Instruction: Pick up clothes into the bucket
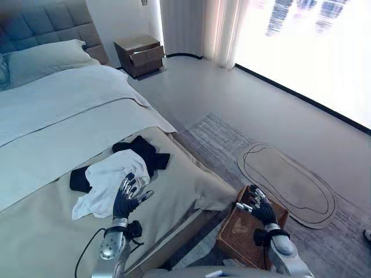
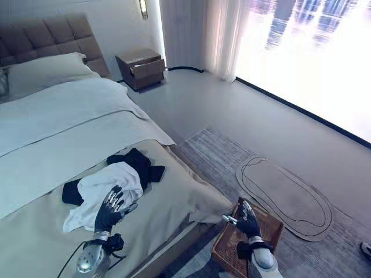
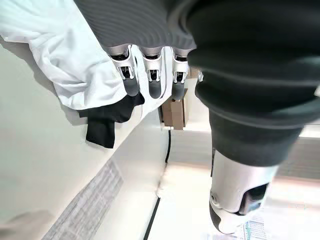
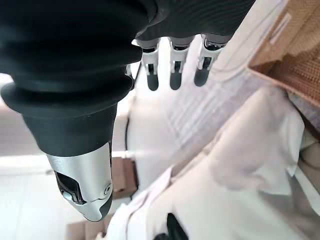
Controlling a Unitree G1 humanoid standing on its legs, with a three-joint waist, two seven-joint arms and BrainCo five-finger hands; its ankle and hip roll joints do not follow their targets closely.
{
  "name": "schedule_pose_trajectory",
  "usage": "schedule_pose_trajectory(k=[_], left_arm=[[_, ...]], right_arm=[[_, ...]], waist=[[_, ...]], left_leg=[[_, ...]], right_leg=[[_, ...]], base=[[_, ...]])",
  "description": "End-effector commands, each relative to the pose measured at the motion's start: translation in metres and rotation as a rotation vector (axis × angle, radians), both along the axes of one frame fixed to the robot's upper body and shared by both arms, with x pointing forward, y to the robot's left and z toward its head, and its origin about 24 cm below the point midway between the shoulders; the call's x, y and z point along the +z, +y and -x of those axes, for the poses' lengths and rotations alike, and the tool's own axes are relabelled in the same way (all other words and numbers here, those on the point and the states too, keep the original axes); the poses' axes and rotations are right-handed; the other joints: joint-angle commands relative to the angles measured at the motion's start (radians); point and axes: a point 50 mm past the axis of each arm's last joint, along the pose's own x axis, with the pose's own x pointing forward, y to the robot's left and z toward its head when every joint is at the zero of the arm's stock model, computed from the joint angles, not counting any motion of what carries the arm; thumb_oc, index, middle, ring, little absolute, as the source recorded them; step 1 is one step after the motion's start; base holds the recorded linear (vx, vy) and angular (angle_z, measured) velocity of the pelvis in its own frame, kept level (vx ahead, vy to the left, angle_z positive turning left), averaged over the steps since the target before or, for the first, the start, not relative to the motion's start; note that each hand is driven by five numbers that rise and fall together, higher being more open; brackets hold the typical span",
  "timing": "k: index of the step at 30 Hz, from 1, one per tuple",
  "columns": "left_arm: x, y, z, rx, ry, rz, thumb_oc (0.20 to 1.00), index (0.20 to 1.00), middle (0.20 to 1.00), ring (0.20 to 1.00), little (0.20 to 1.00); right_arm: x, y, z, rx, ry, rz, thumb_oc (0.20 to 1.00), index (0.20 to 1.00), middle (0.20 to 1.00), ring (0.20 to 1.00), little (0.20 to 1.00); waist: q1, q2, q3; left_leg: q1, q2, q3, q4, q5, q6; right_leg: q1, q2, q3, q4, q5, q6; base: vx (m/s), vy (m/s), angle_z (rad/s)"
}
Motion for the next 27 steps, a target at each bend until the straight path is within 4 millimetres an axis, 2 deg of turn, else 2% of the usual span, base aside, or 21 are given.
schedule_pose_trajectory(k=[1, 17, 23, 27], left_arm=[[0.026, 0.011, -0.013, -0.02, -0.144, -0.103, 1.0, 1.0, 1.0, 1.0, 1.0], [0.025, 0.01, -0.01, -0.036, -0.134, -0.11, 1.0, 1.0, 1.0, 1.0, 1.0], [0.027, 0.018, -0.009, -0.055, -0.121, -0.248, 1.0, 1.0, 1.0, 1.0, 1.0], [0.039, 0.027, -0.016, -0.024, -0.169, -0.403, 1.0, 1.0, 1.0, 1.0, 1.0]], right_arm=[[0.023, 0.014, -0.02, 0.02, -0.158, -0.064, 1.0, 1.0, 1.0, 1.0, 1.0], [0.024, 0.012, -0.019, 0.041, -0.157, -0.038, 1.0, 1.0, 1.0, 1.0, 1.0], [0.027, 0.005, -0.02, 0.051, -0.166, -0.005, 1.0, 1.0, 1.0, 1.0, 1.0], [0.037, 0.003, -0.026, 0.098, -0.206, 0.037, 1.0, 1.0, 1.0, 1.0, 1.0]], waist=[[0.023, -0.061, -0.012], [0.025, -0.069, -0.004], [0.037, -0.081, 0.021], [0.054, -0.087, 0.08]], left_leg=[[-0.015, 0.034, 0.009, 0.02, -0.027, -0.011], [-0.017, 0.033, 0.011, 0.044, -0.045, -0.008], [-0.067, 0.015, 0.001, 0.147, -0.091, 0.003], [-0.124, -0.012, -0.001, 0.237, -0.128, 0.015]], right_leg=[[-0.086, -0.083, 0.04, -0.007, 0.136, 0.065], [-0.087, -0.086, 0.047, -0.005, 0.137, 0.067], [-0.097, -0.11, 0.055, 0.049, 0.112, 0.071], [-0.124, -0.143, 0.054, 0.12, 0.085, 0.075]], base=[[-0.52, 0.241, 0.63], [0.0, 0.0, 0.0], [0.0, 0.009, 0.0], [-0.02, 0.077, 0.05]])
